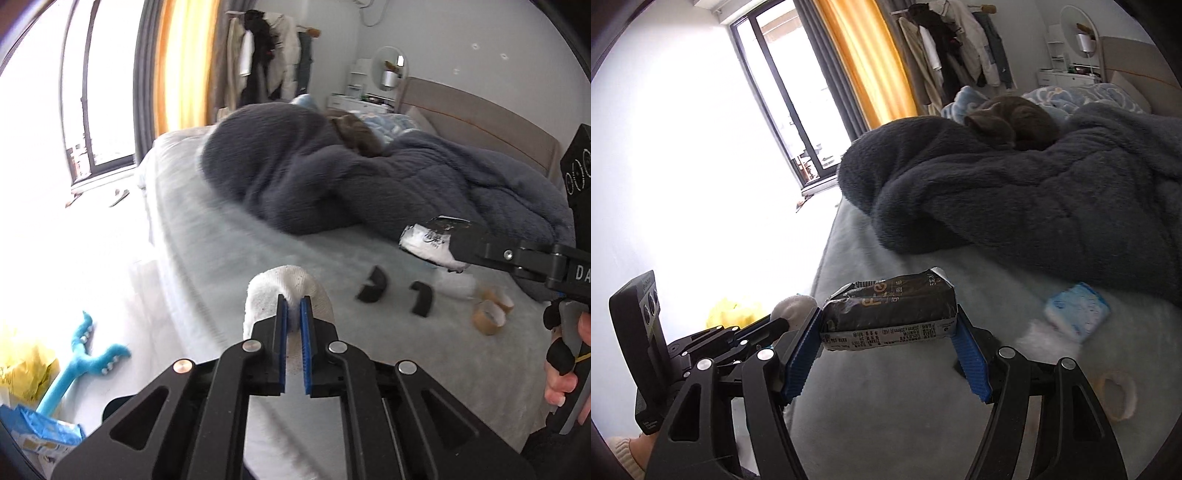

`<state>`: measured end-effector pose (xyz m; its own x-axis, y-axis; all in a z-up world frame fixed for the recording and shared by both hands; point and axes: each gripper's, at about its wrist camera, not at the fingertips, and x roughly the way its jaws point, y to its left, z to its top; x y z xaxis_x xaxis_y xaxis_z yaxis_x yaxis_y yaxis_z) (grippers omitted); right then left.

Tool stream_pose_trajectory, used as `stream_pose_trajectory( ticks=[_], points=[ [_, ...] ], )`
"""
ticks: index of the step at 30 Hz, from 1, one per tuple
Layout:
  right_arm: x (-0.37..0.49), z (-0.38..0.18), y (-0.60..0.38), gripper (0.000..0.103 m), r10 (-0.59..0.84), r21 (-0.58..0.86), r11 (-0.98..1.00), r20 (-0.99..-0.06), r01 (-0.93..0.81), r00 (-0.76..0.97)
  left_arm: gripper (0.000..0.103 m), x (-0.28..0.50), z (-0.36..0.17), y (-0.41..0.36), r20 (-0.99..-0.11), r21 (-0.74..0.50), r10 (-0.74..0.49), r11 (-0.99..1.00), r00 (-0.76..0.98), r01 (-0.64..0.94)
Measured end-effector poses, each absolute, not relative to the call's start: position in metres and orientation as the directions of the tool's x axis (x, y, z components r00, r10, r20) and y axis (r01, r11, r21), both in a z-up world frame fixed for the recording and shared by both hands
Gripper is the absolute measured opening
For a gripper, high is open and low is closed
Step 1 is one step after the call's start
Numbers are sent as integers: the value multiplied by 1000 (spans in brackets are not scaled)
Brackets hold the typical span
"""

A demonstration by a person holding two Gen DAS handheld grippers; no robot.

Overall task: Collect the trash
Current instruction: 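Carry the tissue ball and snack packet in both grippers to the black bin, then open the left gripper to drop the tissue ball into the bin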

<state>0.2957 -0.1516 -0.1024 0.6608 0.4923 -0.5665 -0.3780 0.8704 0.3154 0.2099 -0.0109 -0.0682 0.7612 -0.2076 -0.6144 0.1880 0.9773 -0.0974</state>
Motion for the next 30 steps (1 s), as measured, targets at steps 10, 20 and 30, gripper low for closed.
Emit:
stream_pose_trajectory(
  ticks=[10,20,30],
  points=[
    [301,-111,-83,70,544,299,834,-583,-464,603,8,204,-89,50,-690,-112,-129,991,712,71],
    [302,-126,-24,70,587,290,791,-608,-539,534,8,199,-128,98,-805,-129,-102,992,584,-4],
    [294,-142,35,70,613,279,745,-645,-606,456,8,185,-178,145,-904,-164,-119,984,411,-75]
  ],
)
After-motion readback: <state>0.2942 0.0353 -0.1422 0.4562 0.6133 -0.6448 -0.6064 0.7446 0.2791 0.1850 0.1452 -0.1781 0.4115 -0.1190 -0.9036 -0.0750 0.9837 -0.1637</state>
